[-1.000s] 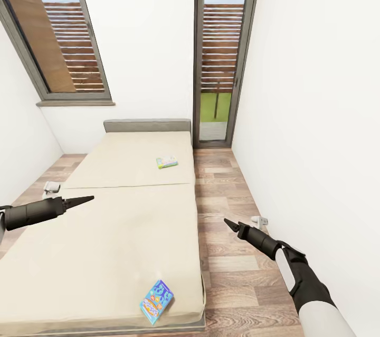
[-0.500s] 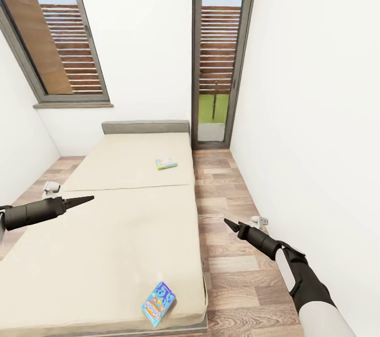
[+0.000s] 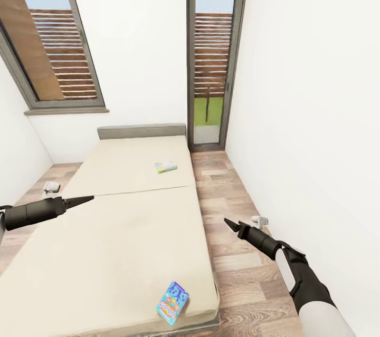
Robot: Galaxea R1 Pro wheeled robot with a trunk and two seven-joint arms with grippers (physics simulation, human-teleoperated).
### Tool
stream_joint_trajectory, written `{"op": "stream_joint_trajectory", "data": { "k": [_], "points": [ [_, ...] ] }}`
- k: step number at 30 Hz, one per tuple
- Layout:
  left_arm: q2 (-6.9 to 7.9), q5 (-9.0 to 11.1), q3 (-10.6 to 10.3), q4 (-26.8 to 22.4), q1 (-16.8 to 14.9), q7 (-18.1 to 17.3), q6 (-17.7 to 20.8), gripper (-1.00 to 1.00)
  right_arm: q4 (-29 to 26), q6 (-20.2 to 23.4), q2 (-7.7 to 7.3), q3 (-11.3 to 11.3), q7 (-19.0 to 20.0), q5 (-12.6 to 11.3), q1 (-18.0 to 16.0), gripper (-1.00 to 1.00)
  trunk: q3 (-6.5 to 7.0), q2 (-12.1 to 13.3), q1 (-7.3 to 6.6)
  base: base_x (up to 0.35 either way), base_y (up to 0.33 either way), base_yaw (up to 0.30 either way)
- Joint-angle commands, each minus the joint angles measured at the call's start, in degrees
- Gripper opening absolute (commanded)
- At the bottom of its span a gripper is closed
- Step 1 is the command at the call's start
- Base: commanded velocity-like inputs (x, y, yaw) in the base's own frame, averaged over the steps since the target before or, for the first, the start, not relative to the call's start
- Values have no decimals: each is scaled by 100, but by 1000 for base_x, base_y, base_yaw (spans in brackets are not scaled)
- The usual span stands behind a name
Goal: Put all the toys in the child's room - the three board games (two on the bed and one on the table), the two jigsaw puzzles on the table, and the tennis ball on the table - inside the toy box on the table in the child's room.
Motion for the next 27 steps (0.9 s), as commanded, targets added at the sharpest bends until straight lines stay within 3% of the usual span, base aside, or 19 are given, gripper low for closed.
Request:
{"op": "stream_joint_trajectory", "data": {
  "k": [1,20,27],
  "points": [
    [3,7,1,3,-3,-20,60,100,-1,53,2,-11,17,-46,-5,100,-4,-12,2,-225,254,-103],
    [1,16,1,8,-3,-35,76,100,-1,-86,45,-9,10,-36,-7,100,141,-12,2,-205,240,42],
    [0,16,4,6,-3,-38,82,100,-1,-91,46,-10,8,-36,-9,100,202,-12,2,-51,75,119]
  ]
}}
